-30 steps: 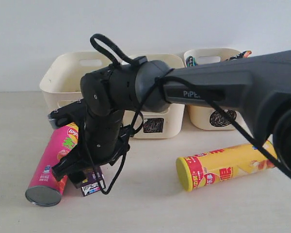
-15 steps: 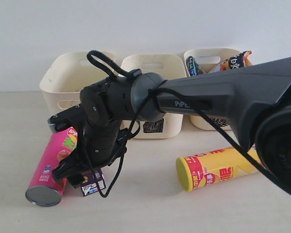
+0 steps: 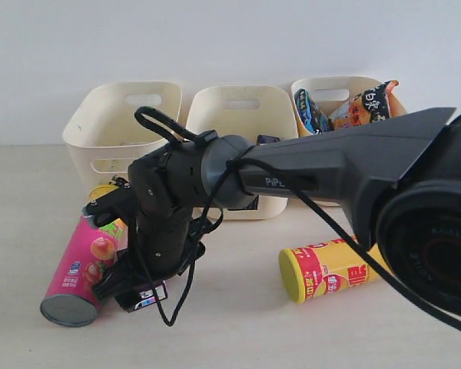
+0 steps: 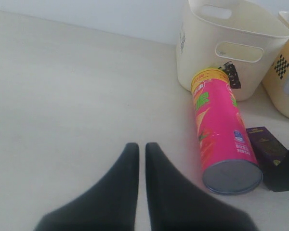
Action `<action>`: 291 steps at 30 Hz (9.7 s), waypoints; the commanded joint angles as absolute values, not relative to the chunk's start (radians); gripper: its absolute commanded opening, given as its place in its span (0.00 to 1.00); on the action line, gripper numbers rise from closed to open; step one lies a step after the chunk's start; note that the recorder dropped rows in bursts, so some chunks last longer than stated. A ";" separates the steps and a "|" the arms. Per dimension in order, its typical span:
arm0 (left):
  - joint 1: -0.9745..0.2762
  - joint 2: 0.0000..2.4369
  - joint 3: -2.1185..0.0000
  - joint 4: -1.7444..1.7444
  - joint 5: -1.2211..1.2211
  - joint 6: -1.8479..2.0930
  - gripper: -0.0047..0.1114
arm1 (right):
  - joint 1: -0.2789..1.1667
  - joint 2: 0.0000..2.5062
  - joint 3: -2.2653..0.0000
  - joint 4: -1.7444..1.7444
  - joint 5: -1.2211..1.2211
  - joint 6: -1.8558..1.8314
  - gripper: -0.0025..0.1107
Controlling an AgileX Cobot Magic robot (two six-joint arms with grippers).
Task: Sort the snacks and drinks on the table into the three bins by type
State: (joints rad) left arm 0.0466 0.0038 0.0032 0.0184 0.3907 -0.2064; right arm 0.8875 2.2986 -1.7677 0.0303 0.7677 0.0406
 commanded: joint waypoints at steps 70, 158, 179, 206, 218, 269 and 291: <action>0.050 0.000 0.000 0.016 0.388 -0.214 0.08 | 0.692 1.839 -1.653 -0.388 0.608 0.101 0.02; 0.050 0.000 0.000 0.016 0.389 -0.214 0.08 | 0.208 1.142 -1.001 -0.346 0.798 0.338 0.02; 0.050 0.000 0.000 0.016 0.392 -0.214 0.08 | 0.208 0.935 -0.912 -0.382 0.769 0.305 0.02; 0.050 0.000 0.000 0.016 0.389 -0.214 0.08 | 0.080 0.280 -0.366 -0.315 0.520 0.278 0.02; 0.050 0.000 0.000 0.016 0.389 -0.214 0.08 | 0.080 0.113 -0.278 -0.315 0.511 0.278 0.02; 0.050 0.000 0.000 0.016 0.389 -0.214 0.08 | 0.080 0.000 0.000 -0.007 0.322 -0.007 0.02; 0.050 0.000 0.000 0.041 0.105 -0.094 0.08 | 0.080 0.000 0.000 -0.007 0.322 -0.005 0.02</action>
State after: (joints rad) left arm 0.0466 0.0038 0.0032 0.1002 0.1977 -0.0552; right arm 0.0820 0.0055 -0.0052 -0.0109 0.3266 0.0000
